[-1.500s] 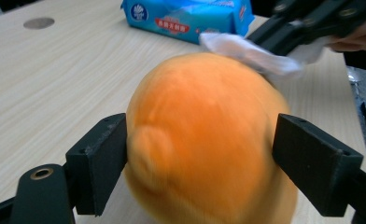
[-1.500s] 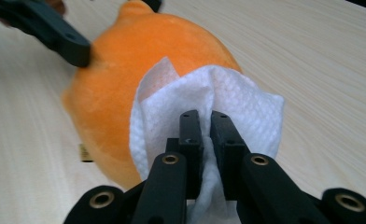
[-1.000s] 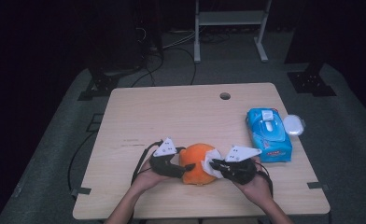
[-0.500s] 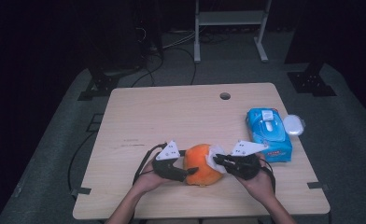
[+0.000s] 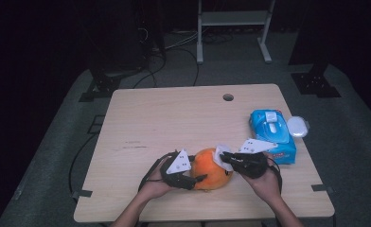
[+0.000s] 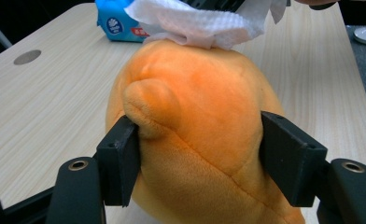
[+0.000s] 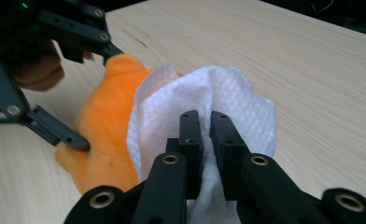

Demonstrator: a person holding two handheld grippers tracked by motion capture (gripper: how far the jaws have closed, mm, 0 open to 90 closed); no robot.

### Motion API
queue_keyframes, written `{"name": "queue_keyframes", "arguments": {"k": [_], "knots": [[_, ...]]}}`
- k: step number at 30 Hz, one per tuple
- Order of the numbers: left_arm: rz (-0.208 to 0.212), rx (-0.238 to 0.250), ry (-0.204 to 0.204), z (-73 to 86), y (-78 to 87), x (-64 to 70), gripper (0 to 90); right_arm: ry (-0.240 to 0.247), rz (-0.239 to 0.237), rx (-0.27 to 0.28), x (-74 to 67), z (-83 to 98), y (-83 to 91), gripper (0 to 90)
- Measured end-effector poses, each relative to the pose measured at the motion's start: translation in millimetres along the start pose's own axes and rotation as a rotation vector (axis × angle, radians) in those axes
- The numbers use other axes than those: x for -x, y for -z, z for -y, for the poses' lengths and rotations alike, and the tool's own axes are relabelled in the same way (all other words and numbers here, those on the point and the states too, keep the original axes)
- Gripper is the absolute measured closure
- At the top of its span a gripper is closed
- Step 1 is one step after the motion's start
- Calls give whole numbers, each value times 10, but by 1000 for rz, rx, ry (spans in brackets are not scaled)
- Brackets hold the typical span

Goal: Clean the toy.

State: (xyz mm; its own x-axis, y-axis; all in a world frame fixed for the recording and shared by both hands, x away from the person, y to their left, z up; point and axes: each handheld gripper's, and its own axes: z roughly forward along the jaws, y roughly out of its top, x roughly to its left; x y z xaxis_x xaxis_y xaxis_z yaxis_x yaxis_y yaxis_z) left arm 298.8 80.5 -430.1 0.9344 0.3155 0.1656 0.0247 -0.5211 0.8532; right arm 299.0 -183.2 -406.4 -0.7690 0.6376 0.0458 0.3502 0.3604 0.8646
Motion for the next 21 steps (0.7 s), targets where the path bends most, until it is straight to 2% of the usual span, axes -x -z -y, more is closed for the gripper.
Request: {"name": "queue_keyframes", "arguments": {"k": [3, 5, 6, 9, 11, 13, 15, 18, 20, 21], "knots": [[13, 5, -25, -25, -28, 48, 336, 15, -60, 41, -128, -67, 1, 832], [11, -7, -45, -33, -41, 73, 337, 59, -71, 42, -245, -131, -29, 831], [6, -5, -42, -26, -42, 75, 337, 71, -68, 41, -266, -149, -44, 832], [5, -7, -32, -7, -30, 67, 338, 52, -54, 25, -175, -111, -68, 832], [3, -10, -39, -8, -30, 78, 338, 20, -25, 12, -50, -30, -68, 833], [1, -15, -55, -22, -36, 91, 338, -6, -18, 10, -8, -3, -36, 833], [3, -16, -64, -31, -48, 102, 338, -4, -17, 26, -56, -32, -4, 834], [5, -14, -67, -38, -62, 111, 337, 29, -74, 52, -215, -118, -27, 833], [4, -15, -61, -22, -58, 95, 337, 81, -45, 30, -294, -148, -64, 833], [3, -10, -51, -9, -56, 87, 338, 75, -47, 28, -276, -144, -74, 834]]}}
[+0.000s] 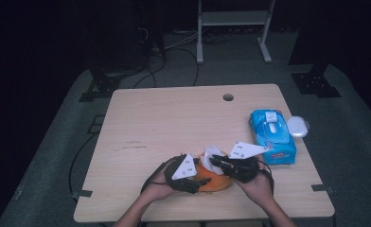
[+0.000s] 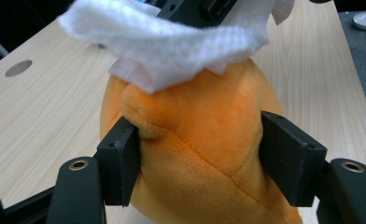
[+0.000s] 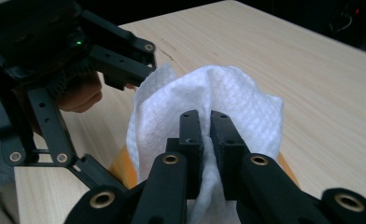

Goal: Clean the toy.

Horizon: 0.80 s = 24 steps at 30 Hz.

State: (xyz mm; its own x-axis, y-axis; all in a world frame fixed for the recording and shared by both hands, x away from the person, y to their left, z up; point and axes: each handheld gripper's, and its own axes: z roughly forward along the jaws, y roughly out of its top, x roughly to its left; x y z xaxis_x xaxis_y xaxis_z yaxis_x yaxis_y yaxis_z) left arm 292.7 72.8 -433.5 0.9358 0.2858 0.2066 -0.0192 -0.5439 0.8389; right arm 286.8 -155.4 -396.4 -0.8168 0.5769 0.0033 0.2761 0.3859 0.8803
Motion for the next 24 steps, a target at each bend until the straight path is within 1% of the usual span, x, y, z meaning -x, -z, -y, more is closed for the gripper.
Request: {"name": "queue_keyframes", "arguments": {"k": [1, 4, 5, 6, 7, 8, 9, 10, 11, 13, 14, 15, 16, 17, 18, 19, 20, 22, 24], "knots": [[-1, -3, 4, 10, 5, -11, 338, -19, 0, -2, 41, 19, -1, 834], [-6, -6, 32, 38, 12, -38, 338, -65, 38, -28, 208, 138, 26, 834], [-5, -7, 45, 46, 14, -50, 338, -73, 53, -34, 248, 170, 36, 834], [-5, -7, 50, 53, 15, -63, 338, -92, 61, -42, 293, 207, 55, 834], [-7, -12, 54, 60, 16, -74, 338, -109, 63, -38, 321, 230, 81, 834], [-10, -15, 59, 64, 17, -82, 338, -107, 67, -33, 320, 236, 112, 833], [-16, -16, 72, 76, 18, -97, 338, -101, 66, -29, 302, 230, 132, 834], [-17, -18, 79, 88, 22, -117, 338, -92, 40, -12, 250, 210, 161, 833], [-15, -16, 90, 99, 20, -131, 338, -76, 18, -3, 193, 189, 171, 833], [-9, -7, 102, 110, 19, -151, 335, -24, 5, -15, 83, 156, 135, 833], [-2, -12, 97, 103, 33, -168, 318, -12, 10, -30, 50, 161, 97, 833], [4, -4, 114, 89, 53, -186, 276, -11, 13, -45, 39, 179, 54, 834], [3, 10, 129, 77, 78, -211, 230, -18, 8, -56, 51, 201, 10, 836], [0, 39, 142, 72, 102, -224, 205, -19, 9, -62, 66, 215, -24, 836], [-9, 73, 149, 70, 120, -226, 206, -26, 6, -63, 82, 215, -41, 836], [-13, 86, 147, 64, 128, -227, 218, -35, 2, -59, 91, 204, -49, 836], [-20, 73, 135, 60, 115, -221, 238, -27, 5, -58, 87, 192, -55, 836], [-43, 35, 107, 73, 70, -198, 314, -5, 14, -58, 51, 185, -58, 835], [-50, 37, 125, 82, 54, -207, 343, 9, 20, -60, 60, 183, -37, 835]]}}
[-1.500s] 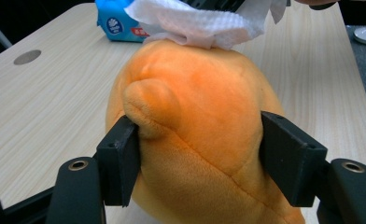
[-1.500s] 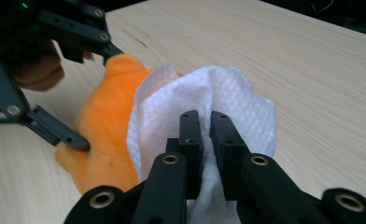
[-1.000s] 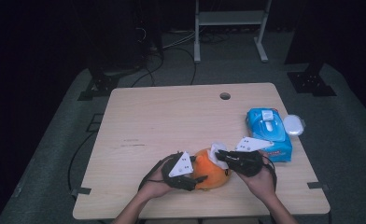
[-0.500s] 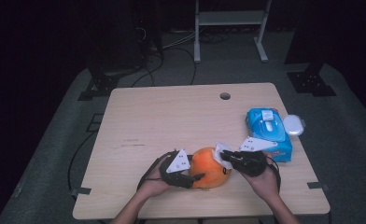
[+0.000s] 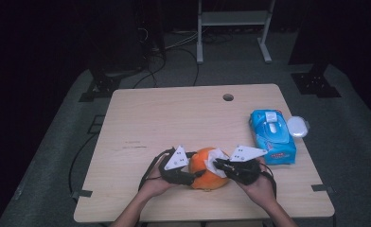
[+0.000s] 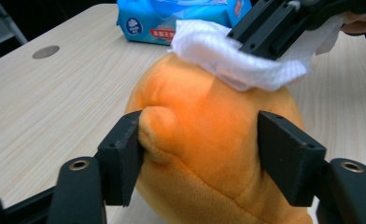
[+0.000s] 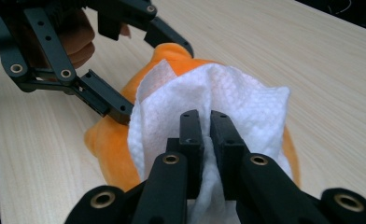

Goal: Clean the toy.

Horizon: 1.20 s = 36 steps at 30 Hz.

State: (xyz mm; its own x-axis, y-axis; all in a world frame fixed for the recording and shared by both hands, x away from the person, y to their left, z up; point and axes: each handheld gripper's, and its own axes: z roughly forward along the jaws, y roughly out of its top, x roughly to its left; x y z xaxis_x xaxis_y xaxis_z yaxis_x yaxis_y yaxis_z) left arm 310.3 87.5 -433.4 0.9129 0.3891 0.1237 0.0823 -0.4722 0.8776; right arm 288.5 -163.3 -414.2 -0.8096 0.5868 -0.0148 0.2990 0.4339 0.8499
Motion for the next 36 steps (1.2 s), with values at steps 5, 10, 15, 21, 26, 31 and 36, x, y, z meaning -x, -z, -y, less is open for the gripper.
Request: {"name": "queue_keyframes", "arguments": {"k": [5, 10, 15, 21, 26, 31, 36], "knots": [[-26, -20, 51, 48, 3, -72, 356, -63, 68, -17, 176, 81, 104, 836], [-43, -23, 81, 93, 11, -111, 355, 25, 21, 7, -72, 4, 111, 836], [-57, -30, 85, 89, -2, -98, 356, 36, 30, -26, -29, 28, 9, 837], [-50, -27, 94, 106, 0, -124, 350, -4, 45, -8, 29, 64, 136, 837], [-52, 5, 78, 36, 102, -165, 279, 47, 35, -41, -49, 33, -24, 836], [-68, 46, 21, -9, 134, -120, 355, -9, 52, -27, 80, 33, -21, 836], [-100, -8, 8, 70, 24, -92, 412, 3, 24, -2, -24, -1, 25, 835]]}}
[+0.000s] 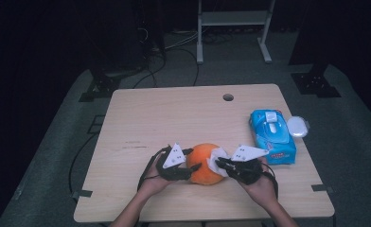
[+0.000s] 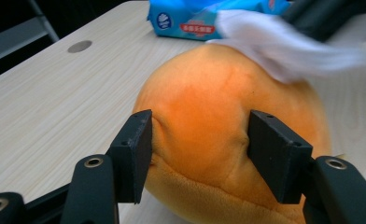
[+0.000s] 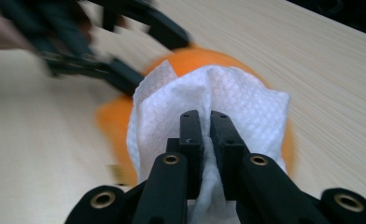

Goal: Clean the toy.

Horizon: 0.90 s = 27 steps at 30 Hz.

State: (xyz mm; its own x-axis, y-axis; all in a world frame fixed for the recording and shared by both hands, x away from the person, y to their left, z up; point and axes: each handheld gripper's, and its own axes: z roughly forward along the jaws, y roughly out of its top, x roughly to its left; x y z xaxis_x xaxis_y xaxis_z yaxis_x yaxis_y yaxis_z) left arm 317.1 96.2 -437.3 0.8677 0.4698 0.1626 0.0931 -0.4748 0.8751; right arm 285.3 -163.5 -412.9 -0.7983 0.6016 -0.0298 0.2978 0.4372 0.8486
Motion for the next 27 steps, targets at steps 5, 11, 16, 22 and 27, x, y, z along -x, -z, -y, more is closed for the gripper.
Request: {"name": "queue_keyframes", "arguments": {"k": [5, 11, 16, 22, 27], "knots": [[-8, -11, 43, 49, -4, -51, 412, 76, -38, -32, -176, -12, -120, 835], [23, 4, 79, 70, -5, -102, 394, -12, 10, -35, 70, 74, -38, 837], [16, -2, 111, 103, -9, -149, 400, 55, -64, -18, -175, 7, -52, 836], [11, -3, 134, 115, -10, -157, 399, 113, -68, -78, -234, 38, -192, 837], [13, 0, 146, 121, -29, -162, 399, 46, 11, -66, 12, 104, -17, 836]]}}
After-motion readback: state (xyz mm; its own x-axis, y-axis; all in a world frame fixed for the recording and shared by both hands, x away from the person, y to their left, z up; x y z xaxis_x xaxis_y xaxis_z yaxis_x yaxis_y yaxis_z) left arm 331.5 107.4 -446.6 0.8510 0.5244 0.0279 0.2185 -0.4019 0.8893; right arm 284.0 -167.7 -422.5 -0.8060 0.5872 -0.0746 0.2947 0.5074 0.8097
